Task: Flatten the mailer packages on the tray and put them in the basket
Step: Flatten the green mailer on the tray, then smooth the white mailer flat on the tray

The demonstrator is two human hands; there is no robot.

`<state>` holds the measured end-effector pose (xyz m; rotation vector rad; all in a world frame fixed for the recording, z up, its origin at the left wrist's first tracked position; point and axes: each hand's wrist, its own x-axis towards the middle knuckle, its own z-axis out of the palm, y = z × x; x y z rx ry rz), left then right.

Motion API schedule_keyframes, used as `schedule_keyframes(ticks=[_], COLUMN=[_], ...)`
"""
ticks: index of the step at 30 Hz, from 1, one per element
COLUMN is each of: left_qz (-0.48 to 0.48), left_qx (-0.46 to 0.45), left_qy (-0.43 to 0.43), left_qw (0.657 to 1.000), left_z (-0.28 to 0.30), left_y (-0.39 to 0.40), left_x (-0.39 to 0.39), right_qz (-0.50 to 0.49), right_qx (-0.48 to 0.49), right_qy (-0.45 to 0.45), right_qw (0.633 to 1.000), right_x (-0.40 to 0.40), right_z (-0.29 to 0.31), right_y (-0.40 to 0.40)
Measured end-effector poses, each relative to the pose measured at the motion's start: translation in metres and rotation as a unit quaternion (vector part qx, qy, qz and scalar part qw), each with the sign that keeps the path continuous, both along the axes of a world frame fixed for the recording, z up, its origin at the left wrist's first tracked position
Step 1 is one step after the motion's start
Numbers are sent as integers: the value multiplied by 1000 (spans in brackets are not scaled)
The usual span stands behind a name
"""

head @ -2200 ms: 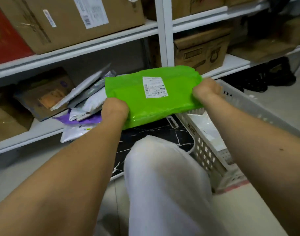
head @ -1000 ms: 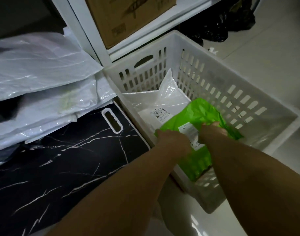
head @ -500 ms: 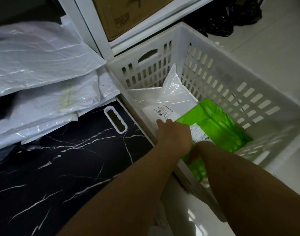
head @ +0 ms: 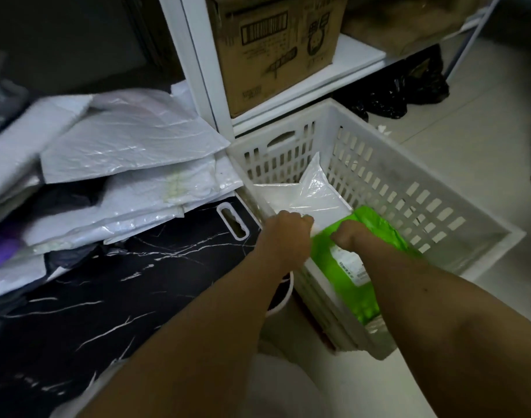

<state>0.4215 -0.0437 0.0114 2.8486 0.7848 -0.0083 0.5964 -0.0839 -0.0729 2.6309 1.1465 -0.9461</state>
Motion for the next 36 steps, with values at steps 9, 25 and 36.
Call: schedule_keyframes(ticks=[9,25,36], left_qz=[101,448,549], left_qx=[-5,59,-3], left_qy=[-98,-146,-286], left_qw=[990,880,785], left_z=[99,141,121], left_y=[8,22,67], left_x=[-80,-402,-430], right_qz=[-43,208,508], right_qx=[208,360,358], right_qy=[-12,75,-165], right_qw=[977,906,766], right_x=[-64,-371,-511], right_z=[117,230,249], right_y=[36,132,207])
